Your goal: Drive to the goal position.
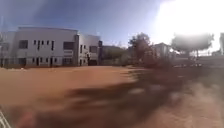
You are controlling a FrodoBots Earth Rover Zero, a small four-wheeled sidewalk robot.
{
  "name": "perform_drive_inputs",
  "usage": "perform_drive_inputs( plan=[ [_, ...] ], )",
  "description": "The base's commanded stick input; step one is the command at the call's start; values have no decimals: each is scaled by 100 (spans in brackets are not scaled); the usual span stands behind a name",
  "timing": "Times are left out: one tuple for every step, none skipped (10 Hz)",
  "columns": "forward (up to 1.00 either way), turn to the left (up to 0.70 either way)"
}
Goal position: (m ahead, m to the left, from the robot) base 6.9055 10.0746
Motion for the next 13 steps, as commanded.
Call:
perform_drive_inputs(
  plan=[
    [100,0],
    [100,0],
    [100,0],
    [100,0],
    [100,0],
    [100,0],
    [100,0],
    [100,0],
    [100,0],
    [100,0],
    [100,0],
    [100,0],
    [100,0]
  ],
)
